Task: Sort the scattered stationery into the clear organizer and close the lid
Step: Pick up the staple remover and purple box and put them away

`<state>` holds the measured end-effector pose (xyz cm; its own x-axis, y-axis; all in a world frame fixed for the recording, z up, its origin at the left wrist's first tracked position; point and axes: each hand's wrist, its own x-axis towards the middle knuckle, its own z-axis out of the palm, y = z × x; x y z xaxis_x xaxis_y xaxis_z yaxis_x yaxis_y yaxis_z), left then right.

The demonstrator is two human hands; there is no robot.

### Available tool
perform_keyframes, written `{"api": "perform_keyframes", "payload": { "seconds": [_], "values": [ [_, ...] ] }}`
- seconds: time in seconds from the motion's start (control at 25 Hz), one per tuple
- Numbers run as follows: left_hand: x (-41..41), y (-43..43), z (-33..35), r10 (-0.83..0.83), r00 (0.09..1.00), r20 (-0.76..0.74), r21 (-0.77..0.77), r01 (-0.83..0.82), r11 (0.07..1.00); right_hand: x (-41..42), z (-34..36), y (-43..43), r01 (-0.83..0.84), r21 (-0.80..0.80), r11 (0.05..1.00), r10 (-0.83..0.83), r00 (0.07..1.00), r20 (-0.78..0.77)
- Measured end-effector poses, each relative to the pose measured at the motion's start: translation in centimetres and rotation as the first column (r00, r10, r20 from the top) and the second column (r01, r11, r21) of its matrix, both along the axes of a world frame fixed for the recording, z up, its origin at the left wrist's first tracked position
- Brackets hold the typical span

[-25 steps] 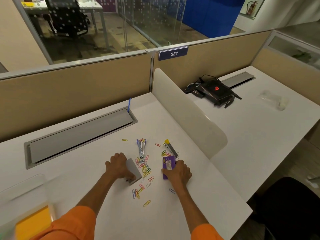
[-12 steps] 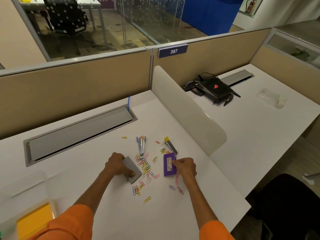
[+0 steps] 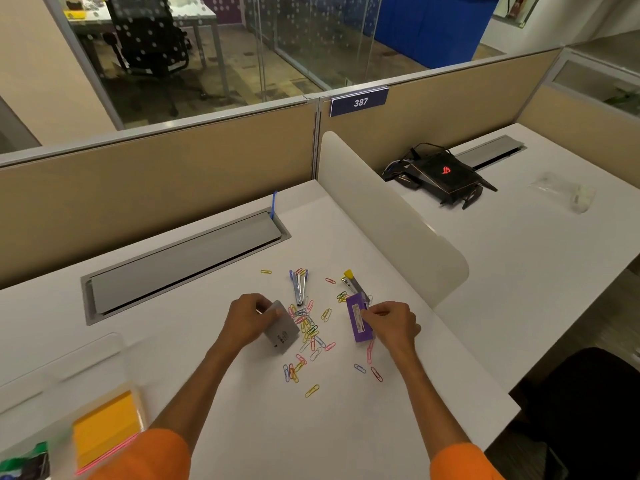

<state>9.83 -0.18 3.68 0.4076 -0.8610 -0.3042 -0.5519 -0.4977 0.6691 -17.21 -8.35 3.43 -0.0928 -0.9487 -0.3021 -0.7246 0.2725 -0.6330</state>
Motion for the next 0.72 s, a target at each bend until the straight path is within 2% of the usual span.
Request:
{"api": "perform_keyframes", "payload": {
  "seconds": [0.28, 0.4, 0.52, 0.64, 0.72],
  "values": [
    [-2.0, 3.0, 0.7, 0.043, 0.999, 0.01, -0.267, -0.038, 0.963, 0.0, 1.0, 1.3, -0.097, -0.104, 0.99, 0.102, 0.994, 0.044],
    [-2.1, 4.0, 1.0, 0.109, 0.993, -0.036, -0.279, -0.115, 0.953, 0.0, 1.5, 1.6, -0.168, -0.149, 0.974, 0.186, 0.976, 0.112],
    [-2.0, 5.5, 1.5, 0.206, 0.948, -0.241, -0.278, -0.271, 0.922, 0.0, 2.3, 1.8, -0.221, -0.068, 0.973, 0.231, 0.912, 0.338],
    [-1.8, 7.2, 2.0, 0.271, 0.8, -0.536, -0.17, -0.416, 0.893, 0.6, 3.4, 2.3, -0.255, 0.008, 0.967, 0.206, 0.798, 0.566],
    [-1.5, 8.2, 2.2, 0.293, 0.691, -0.661, -0.097, -0.466, 0.879, 1.6, 4.1, 2.8, -0.292, 0.006, 0.956, 0.223, 0.745, 0.628]
  ]
}}
